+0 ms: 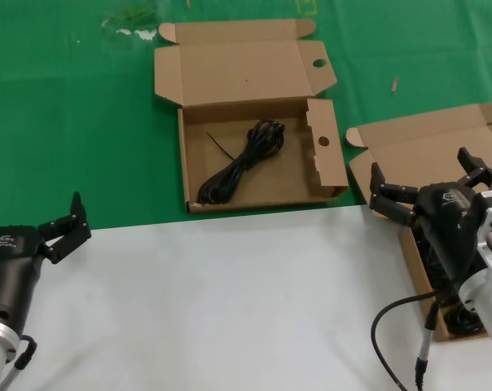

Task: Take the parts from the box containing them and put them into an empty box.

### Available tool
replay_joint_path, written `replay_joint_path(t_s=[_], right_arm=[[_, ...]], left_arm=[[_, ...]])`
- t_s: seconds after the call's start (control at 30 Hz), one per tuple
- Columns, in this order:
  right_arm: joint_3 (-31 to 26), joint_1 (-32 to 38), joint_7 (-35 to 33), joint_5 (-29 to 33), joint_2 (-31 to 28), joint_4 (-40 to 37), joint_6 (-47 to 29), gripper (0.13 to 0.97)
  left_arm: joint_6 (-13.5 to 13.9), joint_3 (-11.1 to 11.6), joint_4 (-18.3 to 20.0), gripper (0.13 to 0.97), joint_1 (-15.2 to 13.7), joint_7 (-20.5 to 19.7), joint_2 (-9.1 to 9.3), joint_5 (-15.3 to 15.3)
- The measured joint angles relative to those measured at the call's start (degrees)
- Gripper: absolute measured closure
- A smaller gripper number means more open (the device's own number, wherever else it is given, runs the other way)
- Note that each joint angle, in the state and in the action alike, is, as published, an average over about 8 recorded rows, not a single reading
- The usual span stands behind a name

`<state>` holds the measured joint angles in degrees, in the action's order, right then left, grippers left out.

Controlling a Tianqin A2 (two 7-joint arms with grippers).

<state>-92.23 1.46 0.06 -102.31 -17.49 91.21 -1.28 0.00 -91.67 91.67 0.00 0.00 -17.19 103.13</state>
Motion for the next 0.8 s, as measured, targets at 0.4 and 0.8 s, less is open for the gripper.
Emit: replay_joint_path(t_s=[0.4, 0.8], right_arm=[[0.0, 0.0, 0.0, 0.0, 0.0, 0.0, 0.0, 0.129], [0.0, 0.0, 0.0, 0.0, 0.0, 0.0, 0.0, 0.129]], left_arm=[[0.0, 0.0, 0.0, 0.132, 0.0, 0.0, 0.00, 0.0], [0.0, 0.0, 0.0, 0.132, 0.0, 0.0, 0.00, 0.0]])
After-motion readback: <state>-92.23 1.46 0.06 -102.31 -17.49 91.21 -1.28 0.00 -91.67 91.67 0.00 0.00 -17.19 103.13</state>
